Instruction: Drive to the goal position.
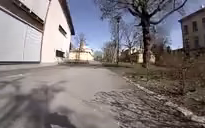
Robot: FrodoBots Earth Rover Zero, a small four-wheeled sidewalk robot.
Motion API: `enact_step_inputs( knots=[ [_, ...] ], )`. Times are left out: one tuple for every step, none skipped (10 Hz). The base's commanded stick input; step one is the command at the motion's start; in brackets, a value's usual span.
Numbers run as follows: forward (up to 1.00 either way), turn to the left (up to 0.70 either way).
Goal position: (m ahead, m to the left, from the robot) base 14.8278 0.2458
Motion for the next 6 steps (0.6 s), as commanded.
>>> enact_step_inputs(
  knots=[
    [0.85,0.00],
    [0.85,0.00],
    [0.85,0.00],
    [0.85,0.00],
    [0.85,0.00],
    [0.85,0.00]
  ],
)
